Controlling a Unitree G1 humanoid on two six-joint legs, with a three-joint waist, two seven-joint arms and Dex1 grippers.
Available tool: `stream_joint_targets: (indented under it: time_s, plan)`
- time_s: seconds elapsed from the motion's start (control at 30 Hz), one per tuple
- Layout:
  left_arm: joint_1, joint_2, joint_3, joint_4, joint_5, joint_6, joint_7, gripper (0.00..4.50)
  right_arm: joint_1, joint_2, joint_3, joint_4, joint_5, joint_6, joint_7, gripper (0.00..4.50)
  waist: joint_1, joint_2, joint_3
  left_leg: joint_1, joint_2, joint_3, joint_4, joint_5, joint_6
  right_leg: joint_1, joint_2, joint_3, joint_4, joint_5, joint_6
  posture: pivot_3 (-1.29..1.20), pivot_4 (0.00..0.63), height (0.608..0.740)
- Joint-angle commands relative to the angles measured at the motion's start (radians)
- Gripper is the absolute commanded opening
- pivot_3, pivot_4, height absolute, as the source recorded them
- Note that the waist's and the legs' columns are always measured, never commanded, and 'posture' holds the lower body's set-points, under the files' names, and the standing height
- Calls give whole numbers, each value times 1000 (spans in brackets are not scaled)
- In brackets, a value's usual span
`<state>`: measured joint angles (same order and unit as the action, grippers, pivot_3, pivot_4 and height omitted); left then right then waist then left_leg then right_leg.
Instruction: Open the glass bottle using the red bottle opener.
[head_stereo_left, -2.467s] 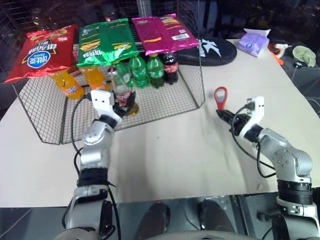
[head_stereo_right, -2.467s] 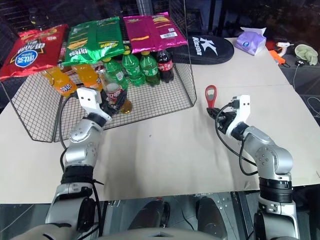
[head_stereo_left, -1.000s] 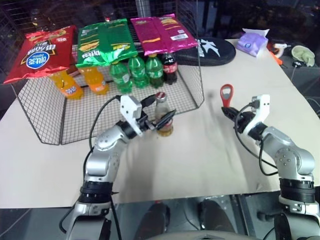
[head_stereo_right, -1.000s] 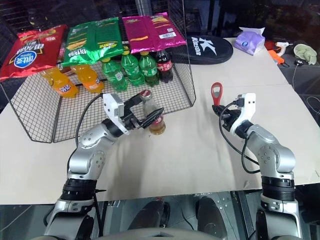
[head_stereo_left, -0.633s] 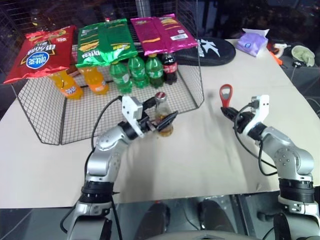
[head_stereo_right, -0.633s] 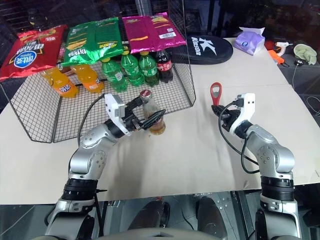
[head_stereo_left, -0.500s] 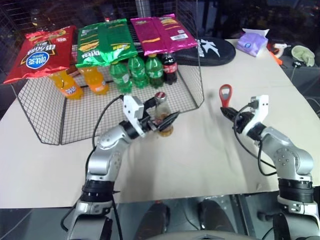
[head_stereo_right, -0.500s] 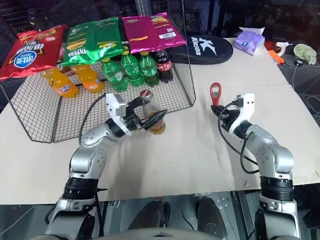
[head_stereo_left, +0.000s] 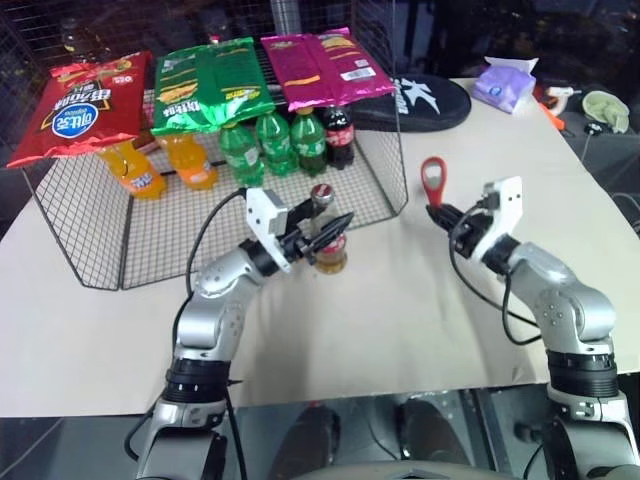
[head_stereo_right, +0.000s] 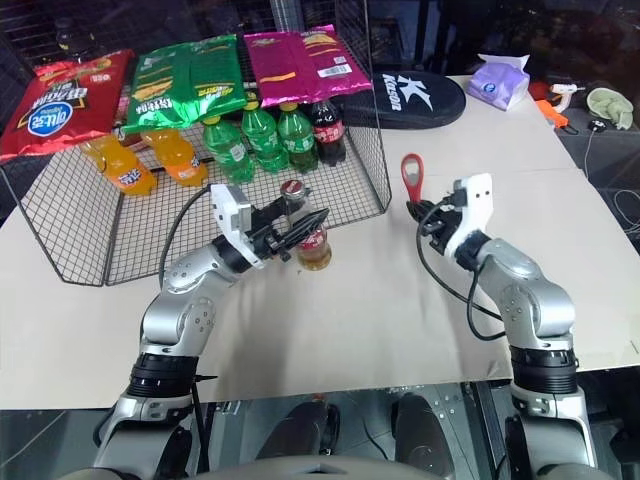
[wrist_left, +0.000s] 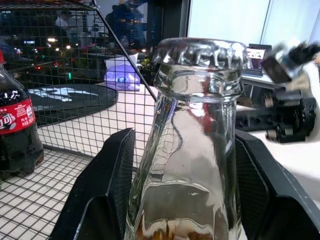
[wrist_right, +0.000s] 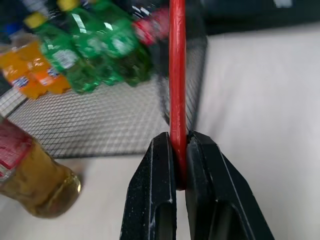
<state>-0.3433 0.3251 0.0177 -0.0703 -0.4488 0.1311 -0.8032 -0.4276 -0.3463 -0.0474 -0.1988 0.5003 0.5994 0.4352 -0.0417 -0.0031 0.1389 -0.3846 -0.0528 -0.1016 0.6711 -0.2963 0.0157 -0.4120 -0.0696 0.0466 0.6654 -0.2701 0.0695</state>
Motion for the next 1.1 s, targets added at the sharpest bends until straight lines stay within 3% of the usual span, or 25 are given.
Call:
stream_joint_targets:
  time_s: [0.03,0.3,0.57,1.1]
  plan:
    - [4,4,-11,-38,14,-17,0,2138,-42,8,132,-54,-164,-196,22,0,0,0,0,0,0,0,0,0,0,0,0,0,0,0,0,0,150,740]
    - [0,-7,-20,-21,21,-30,-1,2138,-21,6,340,138,-550,-744,-6,0,1,0,0,1,-1,0,1,0,0,0,0,0,0,0,0,0,150,740]
    - [-10,-8,-12,-5,19,-33,-1,2138,-55,-23,369,277,-719,-1011,-32,0,1,0,0,1,-1,0,1,0,0,1,0,0,0,0,0,0,150,740]
    - [-11,-14,-13,12,18,-38,-8,2138,-156,31,353,399,-815,-1166,-118,0,1,0,0,1,0,0,1,0,-1,1,0,0,0,0,0,0,150,740]
